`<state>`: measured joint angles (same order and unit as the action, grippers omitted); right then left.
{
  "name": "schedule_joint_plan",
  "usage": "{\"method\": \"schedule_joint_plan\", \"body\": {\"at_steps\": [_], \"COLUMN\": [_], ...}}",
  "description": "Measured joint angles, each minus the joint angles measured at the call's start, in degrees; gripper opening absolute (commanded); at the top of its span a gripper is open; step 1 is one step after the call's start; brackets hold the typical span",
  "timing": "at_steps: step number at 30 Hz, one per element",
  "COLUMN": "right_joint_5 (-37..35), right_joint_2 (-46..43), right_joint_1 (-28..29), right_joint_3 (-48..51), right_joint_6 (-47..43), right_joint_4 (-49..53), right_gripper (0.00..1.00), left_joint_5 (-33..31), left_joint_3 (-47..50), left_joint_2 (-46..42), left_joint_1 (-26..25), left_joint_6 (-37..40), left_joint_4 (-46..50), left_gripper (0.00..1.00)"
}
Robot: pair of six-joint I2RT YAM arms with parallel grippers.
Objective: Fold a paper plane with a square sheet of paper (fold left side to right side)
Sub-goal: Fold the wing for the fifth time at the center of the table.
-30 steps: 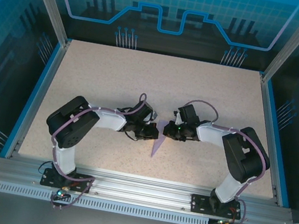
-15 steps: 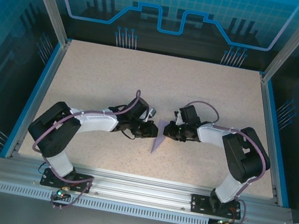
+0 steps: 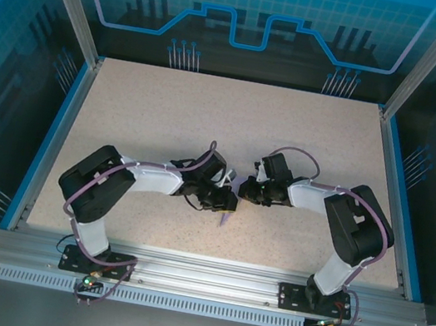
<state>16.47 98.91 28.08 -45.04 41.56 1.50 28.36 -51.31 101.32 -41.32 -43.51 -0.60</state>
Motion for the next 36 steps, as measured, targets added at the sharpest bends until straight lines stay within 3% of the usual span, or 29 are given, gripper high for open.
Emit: {"method": "schedule_joint_plan", "body": {"at_steps": [17,26,36], "right_joint_5": [0.00,0.26,1.84], "right_joint_2": [0.00,-1.14,-11.08], "right_joint_1": [0.00,0.00,0.00], "right_joint_3": [0.00,0.70,6.43], "right_joint_6": [-0.04,-0.96,-2.60], "right_joint_4": [0.00,0.02,-2.05], "right_gripper": [0.10,0.10,0.09], "left_joint_5": [-0.92,-3.32,-3.48], "left_joint_3": [0.07,2.62,5.86], "left_joint_2": [2.95,2.89,1.92], "left_joint_1": [-0.85,-1.49,-1.51], "left_joint_6": [-0.31,-3.10,-6.12], "left_joint_4": [-0.13,-2.91,-7.82], "left_gripper": [0.20,0.13,0.06]}}
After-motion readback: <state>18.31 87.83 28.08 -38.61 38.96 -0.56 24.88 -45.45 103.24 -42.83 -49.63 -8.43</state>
